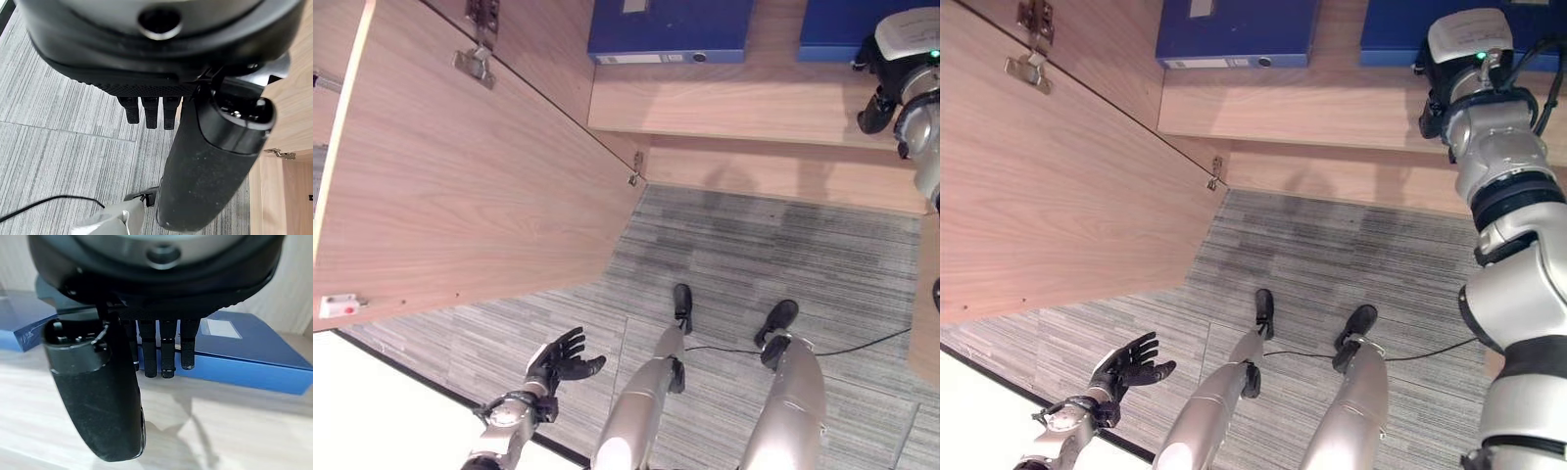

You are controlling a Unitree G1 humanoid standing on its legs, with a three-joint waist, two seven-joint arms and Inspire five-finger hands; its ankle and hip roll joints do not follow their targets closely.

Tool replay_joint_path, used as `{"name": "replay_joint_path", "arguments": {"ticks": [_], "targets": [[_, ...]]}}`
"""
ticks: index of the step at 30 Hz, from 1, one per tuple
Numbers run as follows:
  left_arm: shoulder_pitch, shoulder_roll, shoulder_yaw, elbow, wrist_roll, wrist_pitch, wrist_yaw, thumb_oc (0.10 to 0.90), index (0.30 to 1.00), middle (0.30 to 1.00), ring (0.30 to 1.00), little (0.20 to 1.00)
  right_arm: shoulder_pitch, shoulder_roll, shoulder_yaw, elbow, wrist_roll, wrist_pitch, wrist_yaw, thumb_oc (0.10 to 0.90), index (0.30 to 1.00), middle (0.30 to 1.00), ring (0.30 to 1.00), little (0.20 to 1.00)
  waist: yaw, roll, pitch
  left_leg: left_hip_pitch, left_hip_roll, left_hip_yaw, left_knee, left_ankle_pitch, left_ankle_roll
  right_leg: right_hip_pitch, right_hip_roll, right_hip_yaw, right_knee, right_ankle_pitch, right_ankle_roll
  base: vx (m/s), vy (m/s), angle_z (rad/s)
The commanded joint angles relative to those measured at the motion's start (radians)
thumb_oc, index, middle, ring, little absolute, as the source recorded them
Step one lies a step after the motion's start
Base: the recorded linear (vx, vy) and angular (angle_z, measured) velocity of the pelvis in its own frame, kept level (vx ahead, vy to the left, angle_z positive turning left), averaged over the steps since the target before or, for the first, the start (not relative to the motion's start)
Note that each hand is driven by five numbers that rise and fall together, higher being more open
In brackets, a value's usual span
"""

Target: Put the empty folder in the office cabinet

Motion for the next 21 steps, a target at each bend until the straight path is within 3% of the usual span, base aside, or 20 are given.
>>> {"name": "replay_joint_path", "arguments": {"ticks": [1, 8, 11, 12, 13, 21], "targets": [[0.003, 0.055, 0.033, 0.055, -0.011, -0.026, 0.023, 0.8, 0.9, 0.9, 0.9, 0.9, -0.056, -0.189, 0.086, 0.086, -0.018, 0.116, -0.089, 0.8, 0.9, 0.9, 0.9, 0.9, -0.01, -0.027, 0.007, 0.221, -0.049, -0.029, -0.007, -0.23, 0.003, 0.034, 0.035, 0.096, -0.19, 0.19, 0.146, -0.02, -0.005, -0.06], [-0.014, 0.062, 0.022, 0.139, -0.011, -0.018, 0.009, 0.8, 0.9, 0.9, 0.9, 0.9, 0.085, -0.056, 0.009, 0.099, 0.112, 0.075, -0.033, 0.8, 0.9, 0.9, 0.9, 0.9, -0.023, -0.065, -0.027, 0.281, -0.02, -0.019, -0.007, -0.237, -0.009, 0.152, 0.086, 0.058, -0.308, 0.231, 0.143, 0.0, -0.011, -0.06], [-0.035, 0.059, 0.059, 0.253, -0.036, 0.007, 0.0, 0.8, 0.9, 0.9, 0.9, 0.9, 0.194, 0.019, 0.001, 0.144, 0.183, 0.031, 0.102, 0.8, 0.9, 0.9, 0.9, 0.9, -0.025, -0.1, -0.068, 0.345, -0.002, -0.009, -0.007, -0.247, -0.012, 0.245, 0.12, 0.032, -0.368, 0.246, 0.142, 0.03, -0.043, -0.19], [-0.034, 0.059, 0.059, 0.254, -0.036, 0.007, -0.001, 0.8, 0.9, 0.9, 0.9, 0.9, 0.195, 0.02, 0.0, 0.144, 0.183, 0.031, 0.102, 0.8, 0.9, 0.9, 0.9, 0.9, -0.026, -0.1, -0.066, 0.347, -0.001, -0.01, -0.007, -0.247, -0.012, 0.248, 0.121, 0.031, -0.37, 0.246, 0.142, 0.06, -0.059, -0.24], [-0.026, 0.059, 0.075, 0.235, -0.046, 0.013, -0.007, 0.8, 0.9, 0.9, 0.9, 0.9, 0.232, 0.051, -0.001, 0.16, 0.197, 0.025, 0.168, 0.8, 0.9, 0.9, 0.9, 0.9, -0.024, -0.117, -0.089, 0.386, 0.008, -0.011, -0.007, -0.256, -0.011, 0.297, 0.138, 0.017, -0.389, 0.245, 0.141, 0.05, -0.042, -0.19], [-0.057, 0.04, 0.065, 0.278, 0.056, 0.056, -0.041, 0.8, 0.9, 0.9, 0.9, 0.9, 0.277, 0.117, -0.057, 0.144, 0.279, 0.011, 0.302, 0.8, 0.9, 0.9, 0.9, 0.9, -0.035, -0.186, -0.193, 0.5, 0.023, 0.024, -0.007, -0.272, 0.003, 0.425, 0.187, 0.004, -0.455, 0.26, 0.132, 0.03, 0.011, -0.17]]}}
